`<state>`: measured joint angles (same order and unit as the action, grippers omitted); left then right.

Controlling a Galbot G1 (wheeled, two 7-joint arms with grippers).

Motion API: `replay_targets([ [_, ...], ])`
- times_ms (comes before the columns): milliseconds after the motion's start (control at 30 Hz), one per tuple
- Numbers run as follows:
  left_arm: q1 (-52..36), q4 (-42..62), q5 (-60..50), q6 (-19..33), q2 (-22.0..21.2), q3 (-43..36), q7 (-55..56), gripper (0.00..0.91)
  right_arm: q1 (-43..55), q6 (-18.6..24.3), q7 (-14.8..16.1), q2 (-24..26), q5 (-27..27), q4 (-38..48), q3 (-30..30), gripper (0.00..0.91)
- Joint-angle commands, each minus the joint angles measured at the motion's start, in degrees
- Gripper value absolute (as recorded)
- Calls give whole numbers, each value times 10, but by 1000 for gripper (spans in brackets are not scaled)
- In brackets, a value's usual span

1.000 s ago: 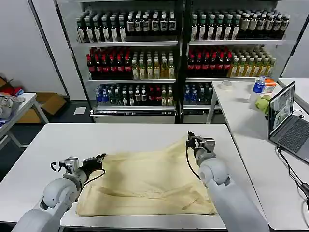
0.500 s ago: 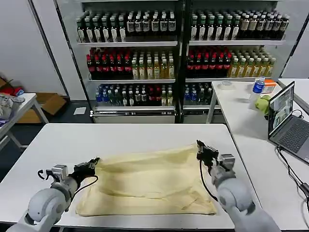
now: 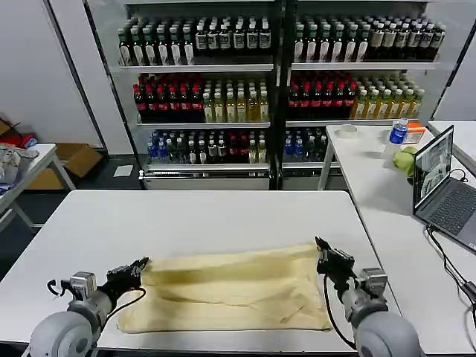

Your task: Fold and organize the clothes.

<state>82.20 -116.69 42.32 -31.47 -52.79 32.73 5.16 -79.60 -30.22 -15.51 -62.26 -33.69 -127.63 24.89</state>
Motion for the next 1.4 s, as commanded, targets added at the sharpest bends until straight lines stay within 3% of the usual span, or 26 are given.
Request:
replay_targets([
  [33, 55, -23, -23, 0, -6, 14, -4, 10, -68, -10, 0, -1, 5, -36, 21, 0],
  [433, 67, -7, -51, -2, -7, 16, -15, 10, -128, -28, -3, -25, 36, -52, 20, 0],
  [467, 67, -4, -55, -2, -7, 15, -16, 131, -128, -29, -4, -26, 37, -48, 18, 0],
  [500, 66, -2, -60, -2, -7, 14, -17, 393, -126, -29, -4, -27, 41, -44, 16, 0],
  [533, 65, 4, -68, -3, -8, 11, -17, 907, -124, -29, -3, -28, 49, -41, 12, 605],
  [567, 64, 8, -71, -3, -8, 10, -17, 907, -120, -29, -4, -30, 61, -35, 6, 877],
  [600, 63, 10, -73, -3, -9, 9, -16, 907, -119, -30, -4, -31, 66, -32, 3, 907],
  [800, 63, 10, -75, 10, -19, 11, -5, 907, -113, -22, -7, -44, 118, -19, -24, 907],
  [900, 68, 11, -102, 42, -32, 14, 8, 907, -124, -13, -3, -45, 135, -24, -17, 907],
  [1067, 85, -10, -115, 66, -60, 24, 32, 907, -151, 1, -2, -43, 140, -36, 12, 907],
  [1400, 108, -27, -109, 50, -93, 23, 65, 907, -185, -5, -4, -40, 132, -73, 53, 907],
])
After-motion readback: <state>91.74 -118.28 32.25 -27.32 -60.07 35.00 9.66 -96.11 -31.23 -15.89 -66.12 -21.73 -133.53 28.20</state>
